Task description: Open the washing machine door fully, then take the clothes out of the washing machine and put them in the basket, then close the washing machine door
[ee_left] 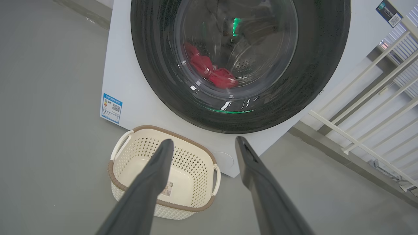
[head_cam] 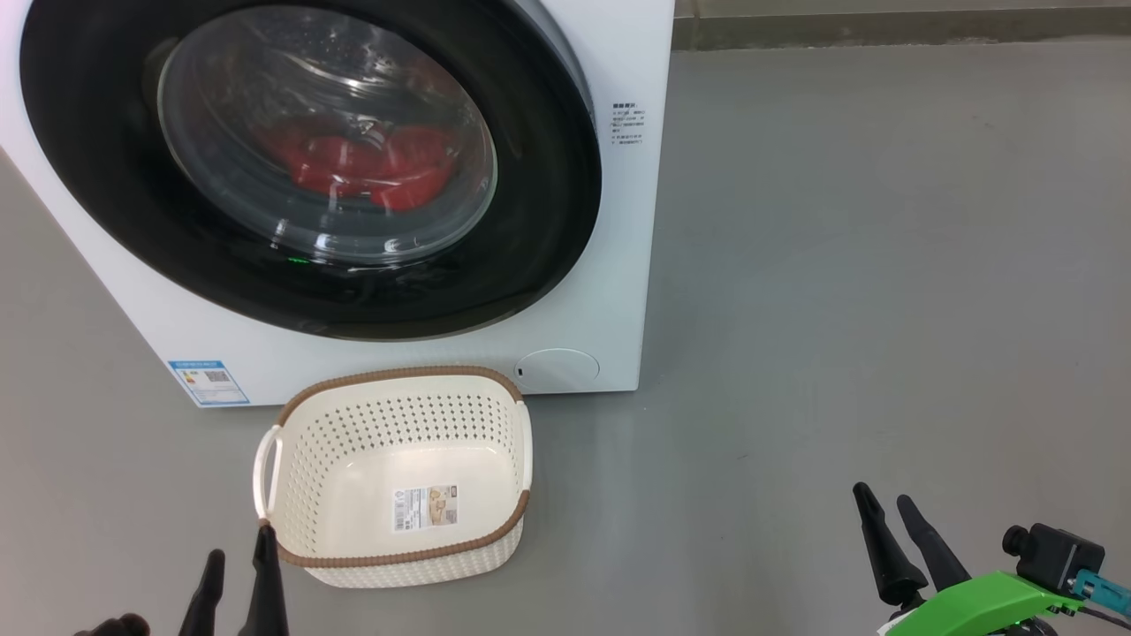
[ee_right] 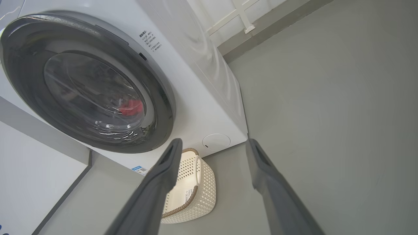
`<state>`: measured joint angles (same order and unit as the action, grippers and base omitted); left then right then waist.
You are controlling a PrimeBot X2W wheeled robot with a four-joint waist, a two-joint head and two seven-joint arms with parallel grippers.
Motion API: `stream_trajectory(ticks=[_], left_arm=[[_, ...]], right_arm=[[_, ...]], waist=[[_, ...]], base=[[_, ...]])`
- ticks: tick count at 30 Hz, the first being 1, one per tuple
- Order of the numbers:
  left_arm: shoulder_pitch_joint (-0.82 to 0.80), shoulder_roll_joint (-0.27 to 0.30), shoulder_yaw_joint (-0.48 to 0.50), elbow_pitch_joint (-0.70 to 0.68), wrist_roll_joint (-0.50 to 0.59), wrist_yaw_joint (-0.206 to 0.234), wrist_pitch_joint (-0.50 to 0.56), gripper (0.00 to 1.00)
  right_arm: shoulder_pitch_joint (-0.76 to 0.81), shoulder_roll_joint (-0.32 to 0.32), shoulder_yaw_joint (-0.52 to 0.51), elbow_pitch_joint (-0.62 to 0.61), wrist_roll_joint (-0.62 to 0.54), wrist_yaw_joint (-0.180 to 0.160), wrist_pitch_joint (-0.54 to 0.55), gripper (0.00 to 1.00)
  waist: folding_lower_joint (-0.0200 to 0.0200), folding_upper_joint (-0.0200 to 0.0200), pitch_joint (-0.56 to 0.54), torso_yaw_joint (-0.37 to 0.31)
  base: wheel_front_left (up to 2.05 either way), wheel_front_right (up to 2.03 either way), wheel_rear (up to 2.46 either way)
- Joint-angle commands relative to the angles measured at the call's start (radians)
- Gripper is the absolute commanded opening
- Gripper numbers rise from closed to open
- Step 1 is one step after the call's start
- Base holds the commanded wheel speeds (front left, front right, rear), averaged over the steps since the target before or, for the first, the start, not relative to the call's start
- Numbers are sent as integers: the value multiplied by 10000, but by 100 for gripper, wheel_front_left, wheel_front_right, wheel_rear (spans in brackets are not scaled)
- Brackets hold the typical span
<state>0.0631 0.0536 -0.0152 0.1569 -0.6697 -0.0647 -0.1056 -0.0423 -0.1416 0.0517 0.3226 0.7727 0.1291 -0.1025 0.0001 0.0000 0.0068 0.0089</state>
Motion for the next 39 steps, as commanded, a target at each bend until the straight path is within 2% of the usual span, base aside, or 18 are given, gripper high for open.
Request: stream_trajectory(ticks=[1, 39], left_arm=[[-77, 185, 150, -336, 376, 102, -140, 100], [477, 306, -190, -1028, 5033, 205, -1255, 100]], right_arm=[[-373, -203, 166, -222, -356, 10, -177, 100], [-325, -644, 312, -289, -4632, 14, -1288, 100]], waist=[[-1, 0, -2, 1], [-1, 0, 43, -9]], base=[[0, 0, 0], [0, 0, 0]])
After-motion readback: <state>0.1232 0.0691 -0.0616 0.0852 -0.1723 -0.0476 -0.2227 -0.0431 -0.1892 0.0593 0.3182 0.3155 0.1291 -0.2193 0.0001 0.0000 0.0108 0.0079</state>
